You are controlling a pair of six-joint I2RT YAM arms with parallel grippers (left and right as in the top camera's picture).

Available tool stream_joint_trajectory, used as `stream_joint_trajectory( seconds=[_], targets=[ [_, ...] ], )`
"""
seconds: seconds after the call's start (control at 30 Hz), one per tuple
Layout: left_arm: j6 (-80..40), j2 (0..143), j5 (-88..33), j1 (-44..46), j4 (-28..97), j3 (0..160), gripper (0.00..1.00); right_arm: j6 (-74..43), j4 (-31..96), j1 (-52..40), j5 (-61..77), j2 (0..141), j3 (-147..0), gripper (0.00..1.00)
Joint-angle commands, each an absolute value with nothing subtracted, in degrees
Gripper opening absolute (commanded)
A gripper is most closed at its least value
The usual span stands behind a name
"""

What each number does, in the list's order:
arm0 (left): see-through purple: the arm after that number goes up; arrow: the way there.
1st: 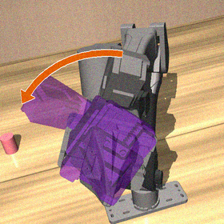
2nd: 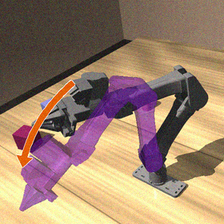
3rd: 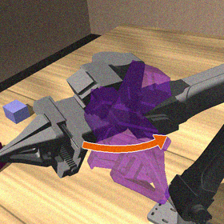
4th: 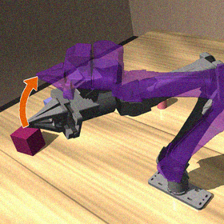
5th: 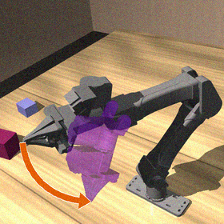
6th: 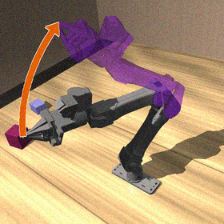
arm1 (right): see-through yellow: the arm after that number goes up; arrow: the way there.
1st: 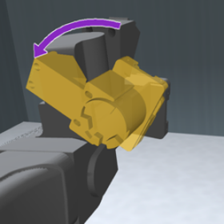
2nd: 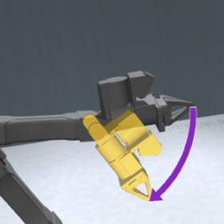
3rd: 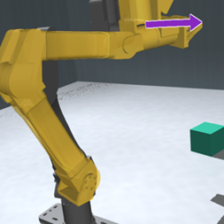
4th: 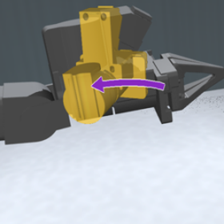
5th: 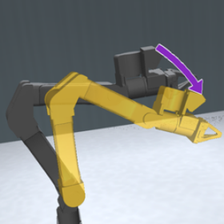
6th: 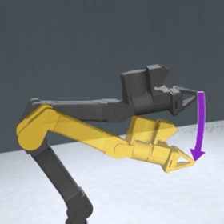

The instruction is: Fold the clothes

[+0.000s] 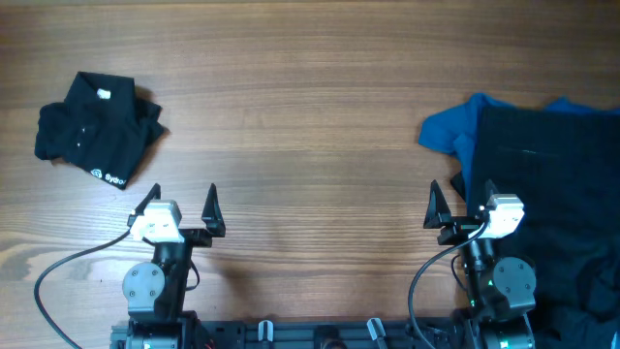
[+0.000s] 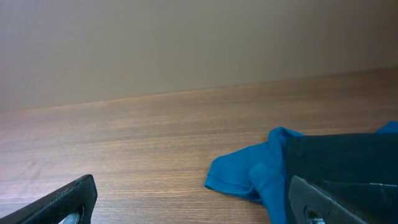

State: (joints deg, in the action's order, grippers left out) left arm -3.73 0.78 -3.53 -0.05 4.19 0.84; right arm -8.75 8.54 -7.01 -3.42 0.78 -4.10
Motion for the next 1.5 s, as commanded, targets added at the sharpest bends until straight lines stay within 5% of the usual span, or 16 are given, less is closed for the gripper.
stream_joint_trajectory(
  seconds=[0.0,0.2,0.43,0.73,0.97,1.17,1.27,1.47],
  targets=[
    [-3.88,0.38,-6.26,0.23,3.16,0.34,1.00,-13.98,8.19,-6.68,-2.44,0.43,-3.95,1.00],
    [-5.02,0.47,-8.75,0.21,-2.39,4.60,1.00,-15.40,6.02,-6.66,6.61,0.47,-8.14,1.00],
    [-5.15,12.32,-4.54,0.21,11.99,24.49,1.00,-13.15,9.41,-6.66,6.26,10.26,-23.66,1.00],
    [-5.17,48.14,-4.67,0.21,41.52,58.89,1.00,-12.99,37.65,-6.59,9.91,51.44,-57.25,1.00],
    [-5.37,64.27,-8.23,0.23,52.03,71.50,1.00,-7.11,56.71,-0.54,9.67,80.97,-82.19,1.00],
    [-5.34,66.24,-11.77,0.23,52.47,71.50,1.00,-5.30,52.82,4.03,8.36,92.16,-83.79,1.00],
    [-5.34,66.52,-11.75,0.21,53.23,71.48,1.00,-13.87,49.89,8.25,6.37,96.40,-83.79,0.99],
    [-5.37,67.53,-11.79,0.23,53.93,71.48,1.00,-21.28,45.58,13.69,0.97,108.27,-83.79,0.83]
  ],
)
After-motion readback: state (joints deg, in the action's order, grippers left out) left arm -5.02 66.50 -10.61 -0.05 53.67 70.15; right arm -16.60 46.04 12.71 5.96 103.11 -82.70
